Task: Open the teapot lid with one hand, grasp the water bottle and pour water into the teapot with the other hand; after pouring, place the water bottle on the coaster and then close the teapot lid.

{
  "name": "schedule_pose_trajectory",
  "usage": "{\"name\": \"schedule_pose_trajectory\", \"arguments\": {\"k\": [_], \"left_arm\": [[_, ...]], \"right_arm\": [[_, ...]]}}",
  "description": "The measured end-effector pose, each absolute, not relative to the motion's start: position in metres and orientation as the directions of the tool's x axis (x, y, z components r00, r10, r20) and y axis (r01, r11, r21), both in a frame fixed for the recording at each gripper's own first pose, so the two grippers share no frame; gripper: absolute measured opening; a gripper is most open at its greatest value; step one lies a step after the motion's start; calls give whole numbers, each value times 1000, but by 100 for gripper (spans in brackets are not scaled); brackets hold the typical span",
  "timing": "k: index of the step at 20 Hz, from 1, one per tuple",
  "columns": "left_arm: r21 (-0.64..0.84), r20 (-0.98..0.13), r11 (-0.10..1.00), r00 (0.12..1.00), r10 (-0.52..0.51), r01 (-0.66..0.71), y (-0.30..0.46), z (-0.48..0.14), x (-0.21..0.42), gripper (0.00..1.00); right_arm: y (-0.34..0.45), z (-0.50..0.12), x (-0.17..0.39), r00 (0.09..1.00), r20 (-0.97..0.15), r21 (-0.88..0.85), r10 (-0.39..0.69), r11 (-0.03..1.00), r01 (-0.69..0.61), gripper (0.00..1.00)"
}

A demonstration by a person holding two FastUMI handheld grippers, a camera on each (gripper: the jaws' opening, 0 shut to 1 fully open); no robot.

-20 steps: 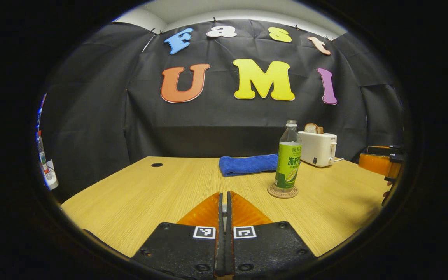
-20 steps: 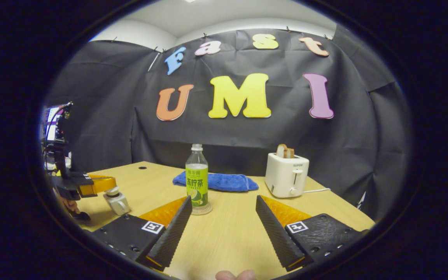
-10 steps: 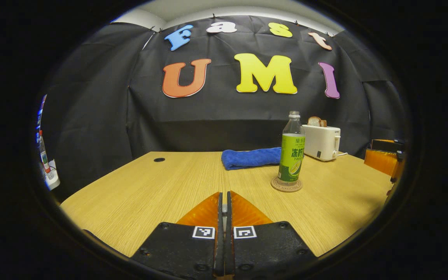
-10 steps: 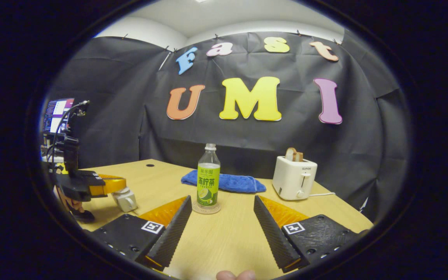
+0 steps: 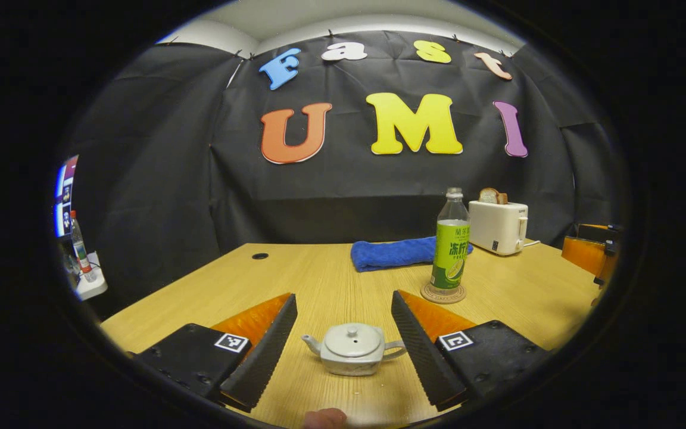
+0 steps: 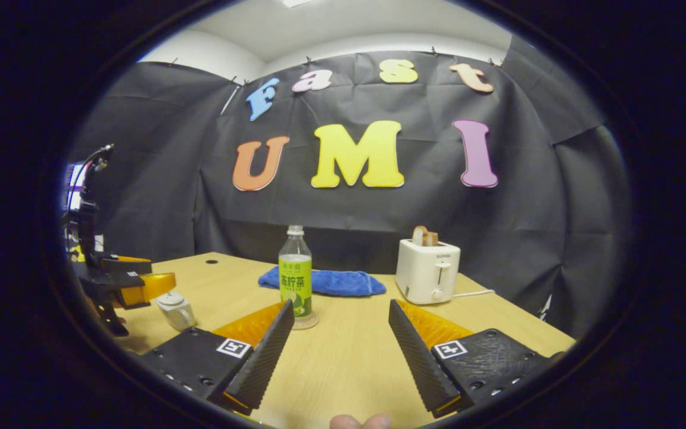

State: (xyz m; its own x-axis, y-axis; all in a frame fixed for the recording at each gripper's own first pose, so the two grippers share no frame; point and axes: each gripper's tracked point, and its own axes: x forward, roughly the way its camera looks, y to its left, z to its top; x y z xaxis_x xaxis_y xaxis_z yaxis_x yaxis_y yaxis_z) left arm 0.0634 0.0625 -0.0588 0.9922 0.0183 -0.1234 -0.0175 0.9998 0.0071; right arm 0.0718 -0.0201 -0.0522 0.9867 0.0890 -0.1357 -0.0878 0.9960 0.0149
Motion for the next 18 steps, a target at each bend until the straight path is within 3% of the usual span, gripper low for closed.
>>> {"name": "schedule_pose_trajectory", "arguments": {"k": [9, 18], "left_arm": [[0, 30, 999, 998, -53, 53, -11, 21, 3, 99], [-11, 7, 999, 1000, -31, 31, -11, 15, -21, 99]], "right_arm": [[-38, -6, 22, 999, -46, 25, 24, 999, -22, 95], [-9, -7, 0, 998, -53, 10, 22, 1000, -22, 96]]}}
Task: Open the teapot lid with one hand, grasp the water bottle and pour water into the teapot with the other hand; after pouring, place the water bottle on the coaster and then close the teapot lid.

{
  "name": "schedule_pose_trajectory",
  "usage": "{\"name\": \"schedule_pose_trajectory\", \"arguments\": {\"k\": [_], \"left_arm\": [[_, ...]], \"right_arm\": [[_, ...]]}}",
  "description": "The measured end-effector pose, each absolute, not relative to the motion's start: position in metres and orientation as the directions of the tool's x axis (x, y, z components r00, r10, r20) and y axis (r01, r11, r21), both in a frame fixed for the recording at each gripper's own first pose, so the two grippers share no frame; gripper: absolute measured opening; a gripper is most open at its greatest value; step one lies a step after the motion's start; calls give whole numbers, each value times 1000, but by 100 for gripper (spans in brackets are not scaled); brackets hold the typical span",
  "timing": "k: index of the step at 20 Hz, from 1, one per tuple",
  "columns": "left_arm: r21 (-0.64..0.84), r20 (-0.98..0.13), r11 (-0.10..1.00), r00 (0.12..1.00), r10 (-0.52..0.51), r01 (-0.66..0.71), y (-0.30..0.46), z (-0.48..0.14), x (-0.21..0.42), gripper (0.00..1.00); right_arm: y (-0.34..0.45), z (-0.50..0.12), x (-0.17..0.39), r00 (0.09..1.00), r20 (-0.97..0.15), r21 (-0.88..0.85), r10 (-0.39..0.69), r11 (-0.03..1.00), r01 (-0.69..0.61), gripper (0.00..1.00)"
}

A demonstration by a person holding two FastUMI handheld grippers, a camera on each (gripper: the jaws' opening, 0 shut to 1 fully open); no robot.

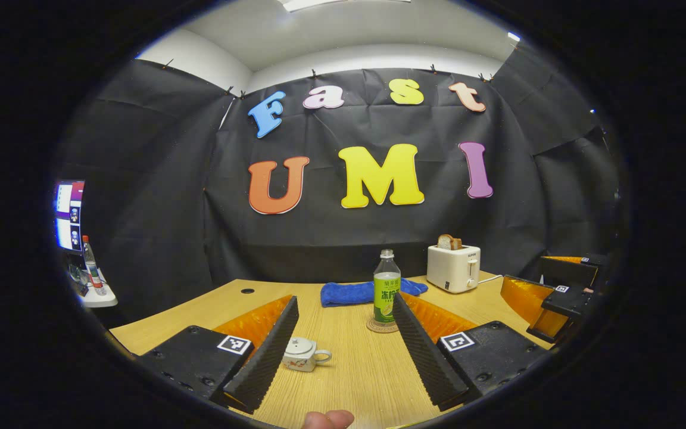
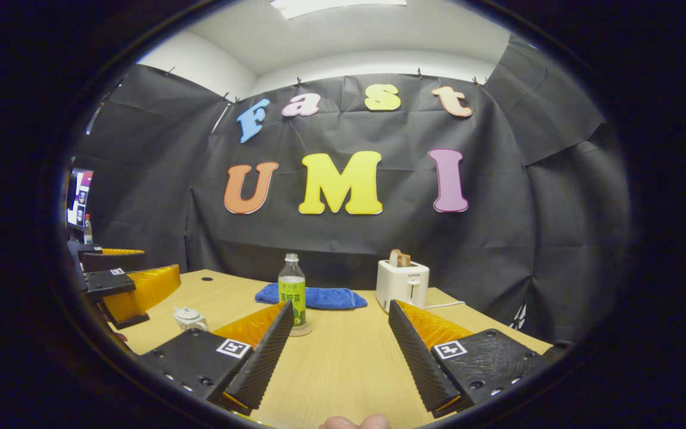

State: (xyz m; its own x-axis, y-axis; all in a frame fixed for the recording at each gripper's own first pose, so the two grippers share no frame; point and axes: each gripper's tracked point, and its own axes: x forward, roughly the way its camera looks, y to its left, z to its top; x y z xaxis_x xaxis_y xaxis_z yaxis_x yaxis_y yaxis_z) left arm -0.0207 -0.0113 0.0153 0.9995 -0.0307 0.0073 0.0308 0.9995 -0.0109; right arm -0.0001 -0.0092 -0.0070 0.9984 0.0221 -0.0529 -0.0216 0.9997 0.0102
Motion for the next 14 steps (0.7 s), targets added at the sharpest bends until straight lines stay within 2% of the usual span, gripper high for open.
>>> {"name": "schedule_pose_trajectory", "arguments": {"k": [9, 13, 14], "left_arm": [[7, -21, 1000, 1000, 10, -10, 8, 8, -16, 99], [-24, -53, 1000, 999, -7, 6, 5, -1, -12, 99], [-30, -58, 999, 998, -13, 11, 4, -2, -12, 99]], "right_arm": [[10, -20, 8, 994, -96, 35, 44, 999, -41, 95], [12, -15, 11, 996, -84, 17, 35, 999, -34, 94], [12, -13, 12, 996, -81, 13, 30, 1000, -29, 97]]}}
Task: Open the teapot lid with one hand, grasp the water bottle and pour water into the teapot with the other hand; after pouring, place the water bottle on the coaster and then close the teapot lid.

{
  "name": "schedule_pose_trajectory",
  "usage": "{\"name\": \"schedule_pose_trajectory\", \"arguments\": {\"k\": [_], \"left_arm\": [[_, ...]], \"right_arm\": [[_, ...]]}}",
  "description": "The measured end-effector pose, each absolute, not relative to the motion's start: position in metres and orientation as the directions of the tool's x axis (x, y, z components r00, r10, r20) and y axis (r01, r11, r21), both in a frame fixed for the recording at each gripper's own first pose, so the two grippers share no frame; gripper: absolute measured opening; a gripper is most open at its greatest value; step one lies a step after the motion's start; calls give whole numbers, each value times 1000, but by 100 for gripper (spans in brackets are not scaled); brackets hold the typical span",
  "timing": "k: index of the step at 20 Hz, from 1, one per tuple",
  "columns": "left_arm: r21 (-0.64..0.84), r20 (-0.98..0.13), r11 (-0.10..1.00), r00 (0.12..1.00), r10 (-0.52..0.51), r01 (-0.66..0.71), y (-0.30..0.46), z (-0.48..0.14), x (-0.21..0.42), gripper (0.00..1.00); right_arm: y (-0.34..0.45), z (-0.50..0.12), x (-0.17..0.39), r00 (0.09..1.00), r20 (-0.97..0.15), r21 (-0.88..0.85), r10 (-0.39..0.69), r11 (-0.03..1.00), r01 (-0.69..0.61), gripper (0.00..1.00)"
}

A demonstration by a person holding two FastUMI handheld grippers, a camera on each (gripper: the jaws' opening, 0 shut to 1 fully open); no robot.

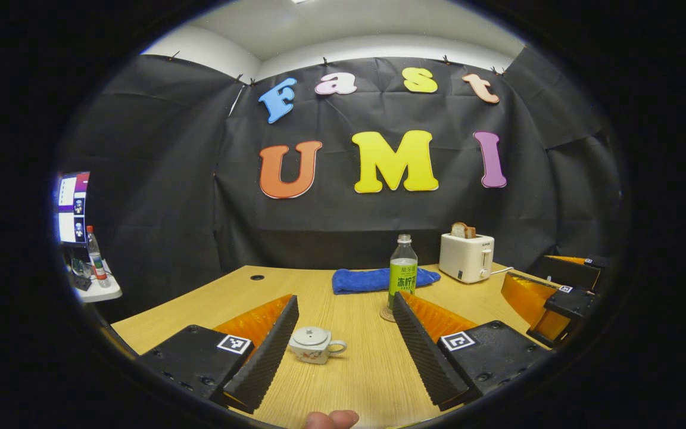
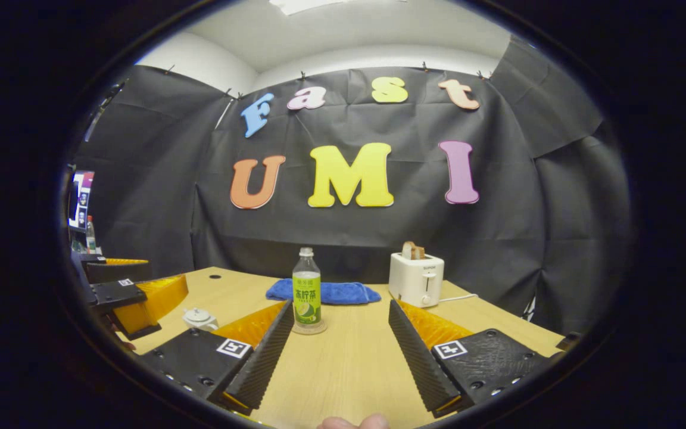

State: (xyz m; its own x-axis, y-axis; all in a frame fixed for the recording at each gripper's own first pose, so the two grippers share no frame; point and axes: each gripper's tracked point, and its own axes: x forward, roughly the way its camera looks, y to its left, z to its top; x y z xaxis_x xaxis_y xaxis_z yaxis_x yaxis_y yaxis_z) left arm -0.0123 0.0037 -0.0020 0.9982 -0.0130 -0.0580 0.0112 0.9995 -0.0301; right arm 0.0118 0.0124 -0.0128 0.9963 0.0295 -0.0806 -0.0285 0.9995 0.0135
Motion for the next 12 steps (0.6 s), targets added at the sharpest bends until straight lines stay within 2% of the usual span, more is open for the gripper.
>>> {"name": "schedule_pose_trajectory", "arguments": {"k": [12], "left_arm": [[-3, -37, 1000, 999, 4, -4, 7, 2, -13, 99]], "right_arm": [[11, -12, 11, 997, -82, 14, 15, 1000, -14, 95]]}}
